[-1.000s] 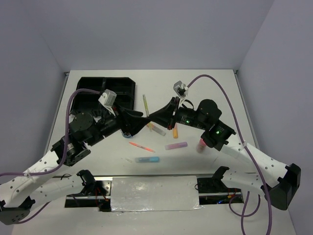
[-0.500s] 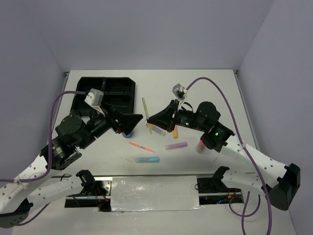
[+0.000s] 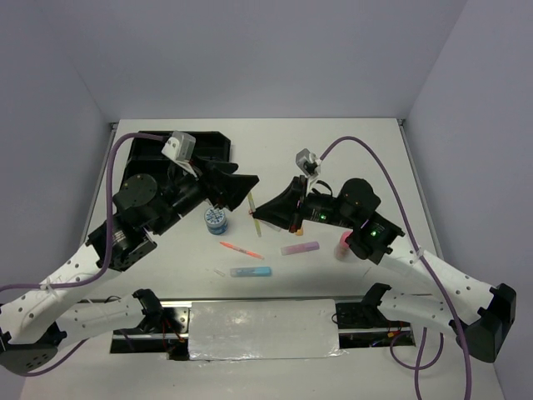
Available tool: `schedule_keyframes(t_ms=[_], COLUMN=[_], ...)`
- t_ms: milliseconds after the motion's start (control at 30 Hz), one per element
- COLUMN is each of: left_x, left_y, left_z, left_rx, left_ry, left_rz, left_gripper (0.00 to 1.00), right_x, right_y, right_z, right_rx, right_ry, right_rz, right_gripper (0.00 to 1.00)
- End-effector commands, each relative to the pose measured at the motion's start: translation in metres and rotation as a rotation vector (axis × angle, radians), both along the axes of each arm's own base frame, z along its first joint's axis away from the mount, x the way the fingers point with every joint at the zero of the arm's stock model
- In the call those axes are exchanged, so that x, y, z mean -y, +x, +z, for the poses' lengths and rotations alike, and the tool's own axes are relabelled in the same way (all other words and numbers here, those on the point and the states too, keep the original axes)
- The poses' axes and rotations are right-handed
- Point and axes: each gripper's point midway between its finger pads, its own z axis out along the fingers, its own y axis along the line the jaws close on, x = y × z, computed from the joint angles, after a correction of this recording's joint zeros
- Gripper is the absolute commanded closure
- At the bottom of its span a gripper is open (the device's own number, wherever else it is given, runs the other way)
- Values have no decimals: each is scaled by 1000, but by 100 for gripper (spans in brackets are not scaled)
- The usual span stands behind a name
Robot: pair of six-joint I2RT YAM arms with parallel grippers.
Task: Sort the stationery into containers
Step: Close the pen cap on the pen.
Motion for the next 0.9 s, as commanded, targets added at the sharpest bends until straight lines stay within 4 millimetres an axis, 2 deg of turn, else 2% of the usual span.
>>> schedule_keyframes(t_ms=[0,100,233,267,433,667,867], left_x=[1,4,8,9,11,15,15], left_y=[-9,-10,-11,-11,-8,-6,-8], left_z=[25,24,23,21,10,1,-5], left_rx=[74,75,71,67,42,28,20], left_ry=[-67,-65,-58,-54,-33,-14,-13], left_rz=[-36,-56,-75,-78,-69,-80,-87], left_gripper=[17,30,39,44,42,44,57], right_x=[1,0,0,-1,-1,-1,0], right_y=[-7,-4,0,0,2,3,5], right_z=[8,7,7,7,8,13,14], right_rx=[39,32,27,22,20,25,28], right_ry=[15,12,7,8,5,10,13], right_rz=[21,8,-8,-7,-13,-20,-40], right_gripper=[100,100,100,100,100,100,100])
